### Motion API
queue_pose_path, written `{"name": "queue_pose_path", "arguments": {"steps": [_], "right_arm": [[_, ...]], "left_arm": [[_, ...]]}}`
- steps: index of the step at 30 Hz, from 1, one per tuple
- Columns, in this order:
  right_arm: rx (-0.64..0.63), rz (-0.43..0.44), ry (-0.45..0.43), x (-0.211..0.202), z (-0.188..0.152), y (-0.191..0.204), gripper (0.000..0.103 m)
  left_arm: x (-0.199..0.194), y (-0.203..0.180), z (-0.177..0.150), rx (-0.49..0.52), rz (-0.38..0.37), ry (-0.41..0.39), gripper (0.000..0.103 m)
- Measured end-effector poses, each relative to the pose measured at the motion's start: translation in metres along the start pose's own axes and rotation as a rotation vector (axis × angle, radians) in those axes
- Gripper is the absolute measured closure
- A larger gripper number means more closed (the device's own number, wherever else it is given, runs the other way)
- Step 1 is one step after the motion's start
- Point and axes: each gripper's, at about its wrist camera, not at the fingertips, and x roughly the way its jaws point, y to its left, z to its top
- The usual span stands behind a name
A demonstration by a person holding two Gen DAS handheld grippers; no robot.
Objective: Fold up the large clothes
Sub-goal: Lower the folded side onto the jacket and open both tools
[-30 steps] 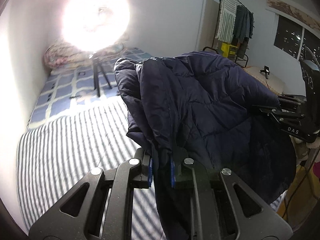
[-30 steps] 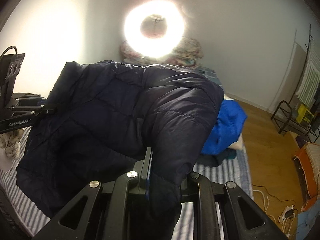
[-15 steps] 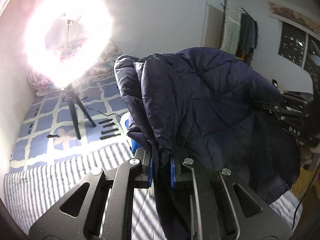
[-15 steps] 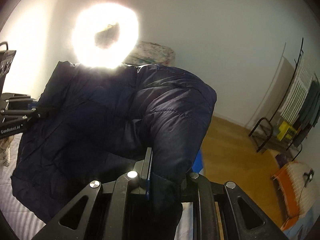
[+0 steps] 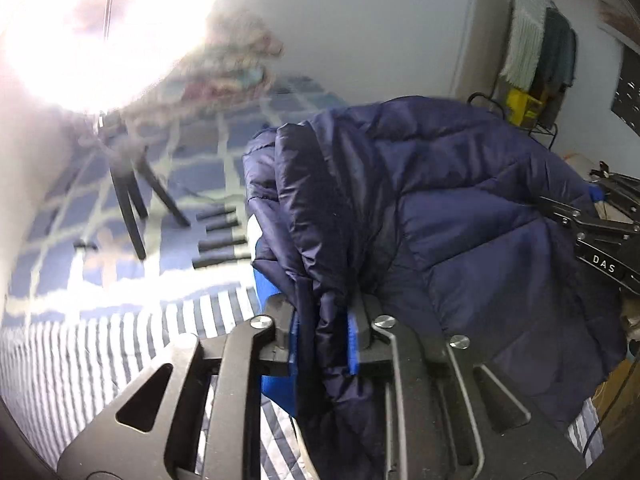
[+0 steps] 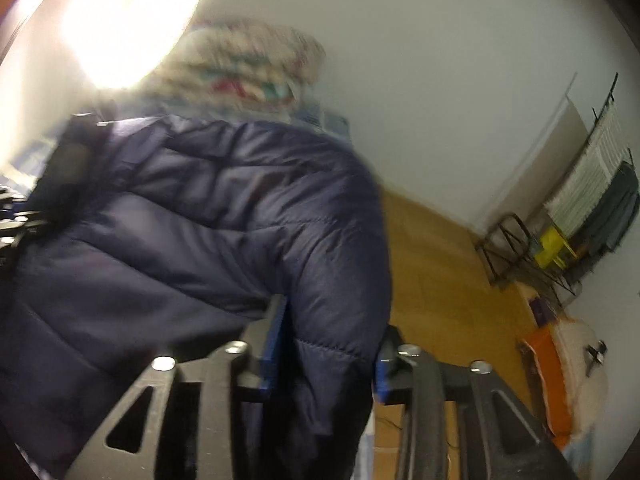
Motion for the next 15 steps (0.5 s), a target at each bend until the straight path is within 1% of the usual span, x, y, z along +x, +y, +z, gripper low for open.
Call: {"name": "queue_pose_path", "arguments": {"steps": [1, 3, 5, 9, 10, 13, 15], "right_arm": [[0.017, -0.02, -0.006, 0.001, -0.001, -0.005, 0.041], [0.095, 0.018, 0.003, 0.006, -0.003, -0.021, 0.04], [0.109, 0.019, -0.004, 0.006, -0.006, -0.024, 0.04], [0.072, -0.018, 0.032, 0.01, -0.013, -0.019, 0.039], [0.077, -0.023, 0.037, 0.016, -0.014, -0.026, 0.037], [0.12, -0.041, 0.056, 0.012, -0.023, -0.037, 0.032], [0.149, -0.038, 0.072, 0.008, -0.03, -0.045, 0.032]], "left_arm": [[0.002, 0.001, -0.002, -0.001, 0.005, -0.01, 0.084], [0.005, 0.002, -0.004, 0.003, 0.004, -0.015, 0.083], [0.006, 0.001, -0.006, 0.018, 0.008, -0.016, 0.082], [0.003, 0.007, -0.007, 0.015, 0.007, -0.012, 0.071], [0.001, 0.008, -0.005, 0.009, 0.008, -0.011, 0.066], [-0.013, 0.01, -0.007, -0.016, -0.012, -0.009, 0.064], [-0.02, 0.011, -0.008, -0.008, -0.014, -0.011, 0.064]]}}
